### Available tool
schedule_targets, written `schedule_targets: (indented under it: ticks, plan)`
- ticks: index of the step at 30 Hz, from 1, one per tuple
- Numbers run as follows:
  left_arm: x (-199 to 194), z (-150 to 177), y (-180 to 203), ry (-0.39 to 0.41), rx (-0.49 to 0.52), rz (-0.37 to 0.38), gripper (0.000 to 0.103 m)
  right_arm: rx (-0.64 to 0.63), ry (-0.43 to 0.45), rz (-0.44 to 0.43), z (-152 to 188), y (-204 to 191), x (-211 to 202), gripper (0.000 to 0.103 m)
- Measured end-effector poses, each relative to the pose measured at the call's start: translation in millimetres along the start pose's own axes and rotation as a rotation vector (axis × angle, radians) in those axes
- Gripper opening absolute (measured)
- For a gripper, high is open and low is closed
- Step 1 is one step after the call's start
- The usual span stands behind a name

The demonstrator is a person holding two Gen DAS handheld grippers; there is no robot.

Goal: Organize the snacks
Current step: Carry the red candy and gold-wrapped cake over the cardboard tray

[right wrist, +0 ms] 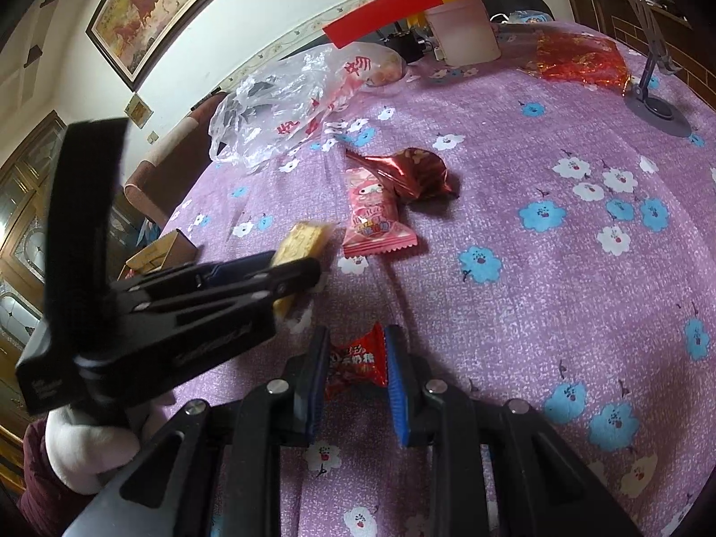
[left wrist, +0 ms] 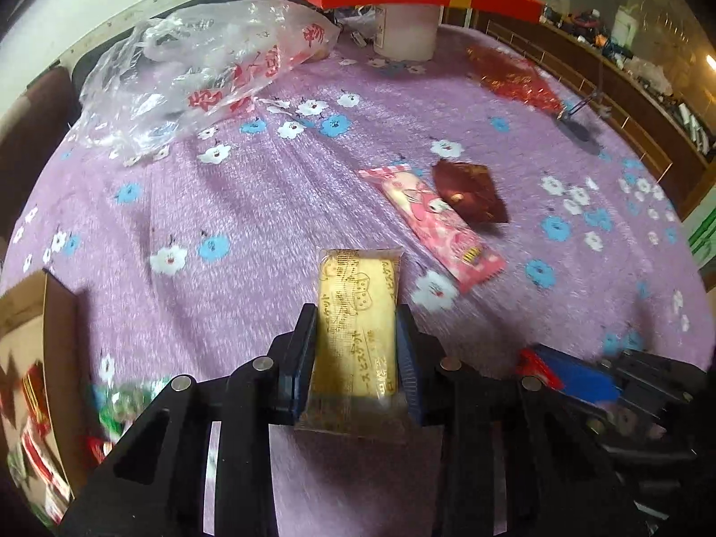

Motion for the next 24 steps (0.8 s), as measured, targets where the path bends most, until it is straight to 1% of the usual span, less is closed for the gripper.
schedule_targets:
  ticks: [3, 6, 9, 11, 12, 16, 19, 22, 24]
  plan:
    - [-27.9, 5.3, -1.4, 0.03, -0.03, 0.034, 0.033, -0.017, 0.006, -0.005, -0.6, -3.7, -1.2, 0.027]
    - [-62.4, 10.5, -11.7, 0.076, -0.075, 0.06, 0.033, -0.036, 0.023, -0.011, -2.2, -7.9, -3.9, 0.027]
    - [-101.1, 19.4, -37.4, 0.126, -0.153, 0.082, 0.033, -0.044, 0.034, -0.012, -2.6, -9.3, -5.8, 0.027]
    - [-121.5, 28.2, -57.8, 0.151, -0.203, 0.082, 0.033, -0.042, 0.033, -0.008, -2.5, -8.4, -5.5, 0.027]
    - [-131.5, 34.4, -69.9, 0.163, -0.228, 0.074, 0.033, -0.04, 0.032, -0.004, -2.3, -7.6, -5.0, 0.027]
    - [-166.8, 68.0, -130.6, 0.208, -0.346, -0.006, 0.033, -0.044, 0.031, 0.016, -0.6, -7.7, -6.1, 0.027]
    - [-184.6, 97.2, -175.5, 0.219, -0.452, -0.044, 0.033, -0.074, 0.032, 0.029, -1.0, -13.0, -6.9, 0.027]
    - [-196.1, 123.1, -213.8, 0.223, -0.541, -0.061, 0.033, -0.112, 0.028, 0.041, -1.6, -22.7, -10.7, 0.027]
    - [-201.4, 135.2, -231.5, 0.227, -0.576, -0.077, 0.033, -0.151, 0.032, 0.043, -2.5, -35.4, -18.0, 0.027]
Point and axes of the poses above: each gripper's, at about its wrist camera, not at the fingertips, and x roughly the way its jaws point, y to its right, z to its underside, the point moved 9 cm from there along x, roughly the way its jaws point, and after that the axes turned 10 degrees about -x, right-handed, at the moved point
